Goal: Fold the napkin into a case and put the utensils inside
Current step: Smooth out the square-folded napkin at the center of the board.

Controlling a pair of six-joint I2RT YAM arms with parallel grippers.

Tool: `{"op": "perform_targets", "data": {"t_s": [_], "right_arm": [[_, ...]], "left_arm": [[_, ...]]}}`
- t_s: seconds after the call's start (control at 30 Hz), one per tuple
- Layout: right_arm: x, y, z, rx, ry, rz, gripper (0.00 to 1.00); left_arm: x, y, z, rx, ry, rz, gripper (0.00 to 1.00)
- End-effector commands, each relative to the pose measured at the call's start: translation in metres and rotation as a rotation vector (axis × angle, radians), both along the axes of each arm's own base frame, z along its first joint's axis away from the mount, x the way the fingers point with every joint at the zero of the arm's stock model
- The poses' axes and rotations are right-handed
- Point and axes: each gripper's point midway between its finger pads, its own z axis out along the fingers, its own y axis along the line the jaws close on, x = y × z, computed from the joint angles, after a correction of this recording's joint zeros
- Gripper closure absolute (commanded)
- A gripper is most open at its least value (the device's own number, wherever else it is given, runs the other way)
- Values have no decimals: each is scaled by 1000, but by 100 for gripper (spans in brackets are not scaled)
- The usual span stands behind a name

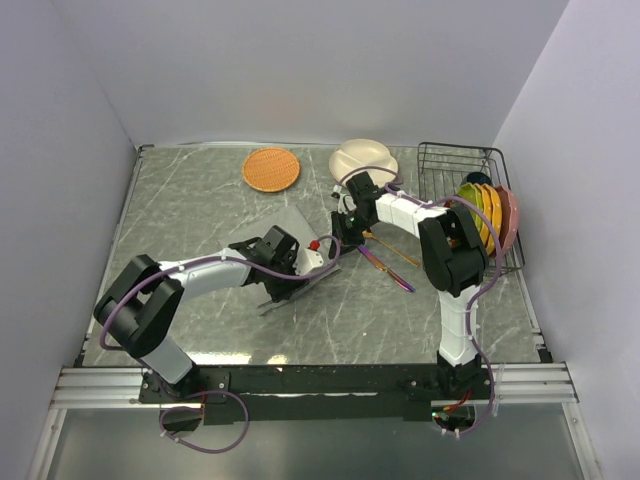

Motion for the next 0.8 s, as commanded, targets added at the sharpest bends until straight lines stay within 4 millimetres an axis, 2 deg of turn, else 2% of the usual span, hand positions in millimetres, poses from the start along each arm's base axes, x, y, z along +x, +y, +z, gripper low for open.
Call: {"op": "perform_targets", "data": {"t_s": [0.0,0.23,0.4,0.5,0.53,0.63,0.77], "right_arm": [[4,2,17,19,-25,-5,93],[4,1,17,15,-30,0,100],[4,1,17,16,-28,-2,100],[4,1,18,16,-32,-1,100],[4,1,18,17,-33,-1,100],[6,0,20,18,-37,-3,100],[7,1,27,25,-51,-6,100]], "left_arm": [[6,-2,-2,5,-27,24,51],[5,-3,5,-4,-29,19,61],[6,-5,12,-21,-34,18,66],[8,-6,13,-18,-42,17,73],[8,-5,14,-16,-42,16,80],[7,-8,21,-32,-47,6,90],[3,-11,29,-56,-29,-7,98]]}}
